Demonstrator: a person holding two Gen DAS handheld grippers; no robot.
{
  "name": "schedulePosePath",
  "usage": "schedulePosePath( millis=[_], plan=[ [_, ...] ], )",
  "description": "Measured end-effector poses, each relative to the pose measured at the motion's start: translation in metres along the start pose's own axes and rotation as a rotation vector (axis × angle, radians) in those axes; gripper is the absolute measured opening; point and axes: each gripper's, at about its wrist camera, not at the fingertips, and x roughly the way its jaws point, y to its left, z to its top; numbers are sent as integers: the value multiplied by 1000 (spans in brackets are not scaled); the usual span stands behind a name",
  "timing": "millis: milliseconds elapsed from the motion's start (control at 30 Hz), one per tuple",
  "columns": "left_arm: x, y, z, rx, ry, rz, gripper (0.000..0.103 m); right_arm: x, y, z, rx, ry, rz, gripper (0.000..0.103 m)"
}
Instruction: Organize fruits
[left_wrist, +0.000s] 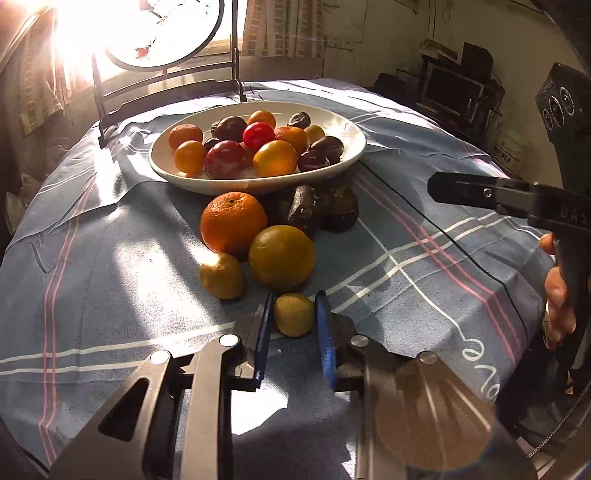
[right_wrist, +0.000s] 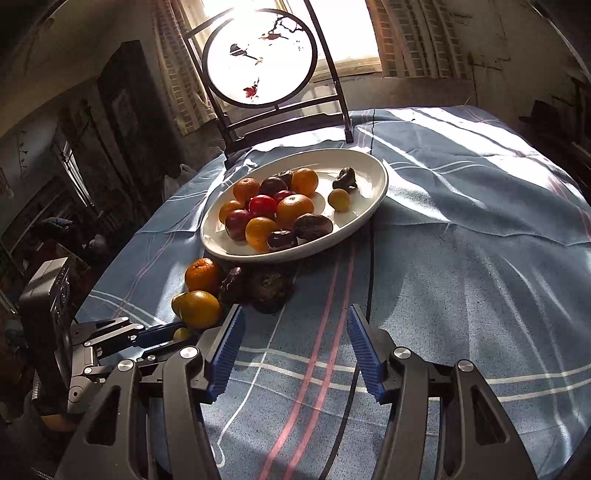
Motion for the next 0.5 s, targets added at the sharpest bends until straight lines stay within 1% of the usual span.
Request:
schedulePosePath(
  millis=[67, 167, 233, 333, 400, 500],
  plan=[
    [1, -1, -1, 9, -5, 5, 22, 6, 3, 1, -7, 13, 1, 58],
    [5, 6, 0, -29, -1, -12, 23, 18, 10, 3, -19, 37, 2, 58],
    [3, 7, 0, -39, -12, -2, 22, 28, 15, 5, -35, 59, -2, 58],
    [-11, 9, -2, -61, -57, -10, 22, 46, 25, 8, -78, 112, -32, 57],
    [-24, 12, -3, -75, -84, -21, 22, 54, 32, 10, -123, 134, -68, 57],
    [-38, 15, -3, -87, -105, -32, 22, 66, 43, 13, -189, 156, -114, 57]
  ],
)
